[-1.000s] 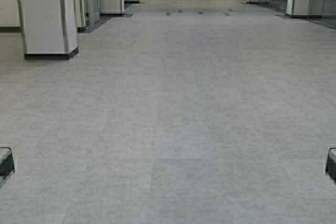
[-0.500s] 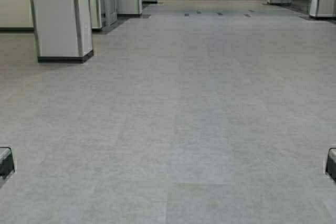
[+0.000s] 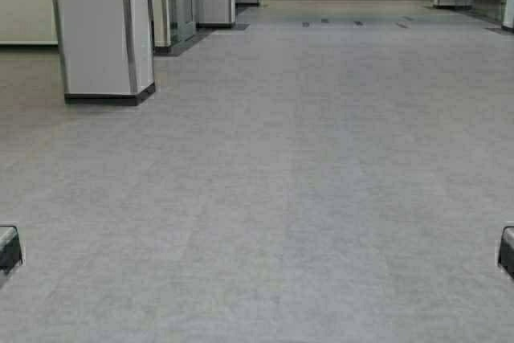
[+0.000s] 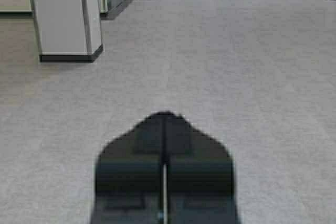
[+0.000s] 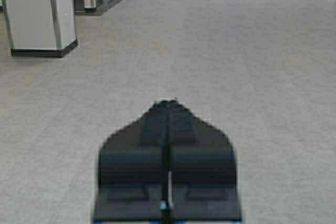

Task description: Navigate to elevator, push the call button, then enter the elevator

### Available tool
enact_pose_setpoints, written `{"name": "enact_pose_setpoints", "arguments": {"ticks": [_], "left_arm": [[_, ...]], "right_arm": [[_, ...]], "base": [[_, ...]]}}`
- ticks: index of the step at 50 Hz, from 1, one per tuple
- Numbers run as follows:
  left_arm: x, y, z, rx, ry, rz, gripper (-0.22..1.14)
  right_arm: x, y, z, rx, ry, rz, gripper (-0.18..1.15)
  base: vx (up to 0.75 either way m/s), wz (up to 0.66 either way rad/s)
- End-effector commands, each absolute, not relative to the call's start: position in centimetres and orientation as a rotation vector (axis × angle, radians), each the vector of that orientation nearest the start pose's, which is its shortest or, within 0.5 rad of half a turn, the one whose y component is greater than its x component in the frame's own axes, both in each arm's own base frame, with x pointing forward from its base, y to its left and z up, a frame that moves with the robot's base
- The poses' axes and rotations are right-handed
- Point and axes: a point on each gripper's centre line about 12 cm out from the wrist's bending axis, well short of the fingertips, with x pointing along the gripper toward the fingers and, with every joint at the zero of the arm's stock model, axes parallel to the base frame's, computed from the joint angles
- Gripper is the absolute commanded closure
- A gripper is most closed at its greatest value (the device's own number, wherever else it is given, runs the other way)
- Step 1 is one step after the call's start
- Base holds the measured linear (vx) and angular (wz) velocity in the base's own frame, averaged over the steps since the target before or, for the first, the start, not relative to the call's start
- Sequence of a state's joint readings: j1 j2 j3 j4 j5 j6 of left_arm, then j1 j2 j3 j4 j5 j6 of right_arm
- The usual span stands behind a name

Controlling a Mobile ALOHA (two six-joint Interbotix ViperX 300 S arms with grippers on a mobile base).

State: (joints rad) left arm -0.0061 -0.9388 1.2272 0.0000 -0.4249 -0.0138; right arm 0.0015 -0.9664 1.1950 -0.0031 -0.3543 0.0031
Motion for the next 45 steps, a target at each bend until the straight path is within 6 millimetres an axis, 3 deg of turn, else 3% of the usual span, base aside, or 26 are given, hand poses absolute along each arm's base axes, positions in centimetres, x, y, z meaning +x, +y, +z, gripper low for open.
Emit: {"name": "enact_pose_setpoints", "arguments": {"ticks": [1, 17, 45], "left_arm": [[19.97, -0.09, 28.68, -0.019, -0.147, -0.006, 0.89], [20.71, -0.1, 27.89, -0.019, -0.106, -0.006, 0.89], [20.43, -0.11, 28.24, -0.043, -0.132, -0.009, 0.89]], "right_arm": [[19.87, 0.05, 29.81, 0.002, -0.143, 0.003, 0.93], [19.76, 0.02, 29.25, 0.028, -0.132, 0.004, 0.93], [19.86, 0.06, 29.44, 0.028, -0.136, 0.006, 0.93]], "base": [[0.7, 0.12], [0.72, 0.23], [0.72, 0.1]]}}
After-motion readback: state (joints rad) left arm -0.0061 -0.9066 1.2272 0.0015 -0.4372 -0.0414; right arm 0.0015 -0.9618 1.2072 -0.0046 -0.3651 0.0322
